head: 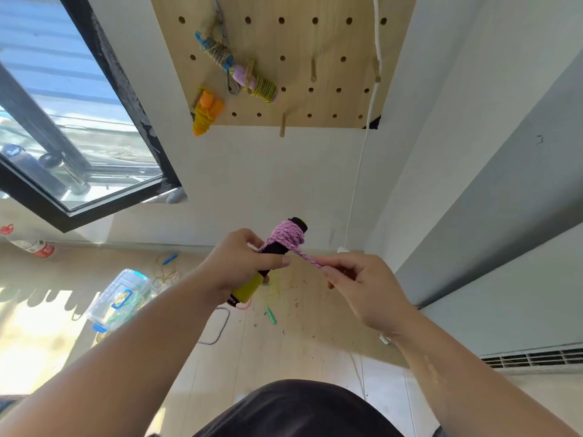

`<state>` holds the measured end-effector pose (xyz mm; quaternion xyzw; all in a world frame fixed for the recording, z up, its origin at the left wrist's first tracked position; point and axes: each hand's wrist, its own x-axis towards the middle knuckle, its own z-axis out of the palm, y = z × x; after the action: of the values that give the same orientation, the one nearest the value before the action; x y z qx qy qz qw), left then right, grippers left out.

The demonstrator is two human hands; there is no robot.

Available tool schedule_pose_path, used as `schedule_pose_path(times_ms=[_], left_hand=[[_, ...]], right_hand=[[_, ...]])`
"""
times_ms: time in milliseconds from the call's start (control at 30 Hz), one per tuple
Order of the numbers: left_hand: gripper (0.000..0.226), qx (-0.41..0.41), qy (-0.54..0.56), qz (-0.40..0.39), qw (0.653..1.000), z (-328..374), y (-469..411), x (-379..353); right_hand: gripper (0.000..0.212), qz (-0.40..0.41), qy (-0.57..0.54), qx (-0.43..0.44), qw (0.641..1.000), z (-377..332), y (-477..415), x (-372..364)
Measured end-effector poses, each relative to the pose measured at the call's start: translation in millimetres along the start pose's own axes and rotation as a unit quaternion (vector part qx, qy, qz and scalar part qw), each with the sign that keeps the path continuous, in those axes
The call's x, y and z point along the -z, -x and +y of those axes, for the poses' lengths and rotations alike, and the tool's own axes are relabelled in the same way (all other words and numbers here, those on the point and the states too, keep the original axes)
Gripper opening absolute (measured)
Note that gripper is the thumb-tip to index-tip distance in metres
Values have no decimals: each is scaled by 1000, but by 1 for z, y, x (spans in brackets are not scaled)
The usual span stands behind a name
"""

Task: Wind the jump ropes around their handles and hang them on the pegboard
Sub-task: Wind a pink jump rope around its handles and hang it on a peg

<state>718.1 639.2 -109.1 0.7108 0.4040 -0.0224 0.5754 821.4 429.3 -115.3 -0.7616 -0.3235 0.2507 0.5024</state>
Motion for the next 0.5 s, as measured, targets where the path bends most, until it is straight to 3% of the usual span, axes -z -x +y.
schedule_pose_path(times_ms=[67, 133, 200, 267, 367, 500], left_hand=[[52, 6, -7, -10, 1000, -2, -1, -2], [52, -28, -97, 18, 995, -7, -2, -3], [50, -98, -272, 76, 954, -11, -5, -2], [47, -142, -360, 117, 915, -13, -5, -4], [45, -136, -305, 122, 935, -9, -6, -7], [47, -53, -92, 87, 991, 6, -2, 2]], right_hand=[[25, 10, -37, -32, 999, 0, 2, 4], [25, 22, -10, -33, 999, 1, 3, 9], [20, 24, 76, -4, 997, -2, 5, 14], [15, 23, 138, 12, 990, -3, 6, 16], [13, 24, 175, 27, 984, -3, 5, 12], [15, -5, 103, 6, 995, -1, 9, 4]])
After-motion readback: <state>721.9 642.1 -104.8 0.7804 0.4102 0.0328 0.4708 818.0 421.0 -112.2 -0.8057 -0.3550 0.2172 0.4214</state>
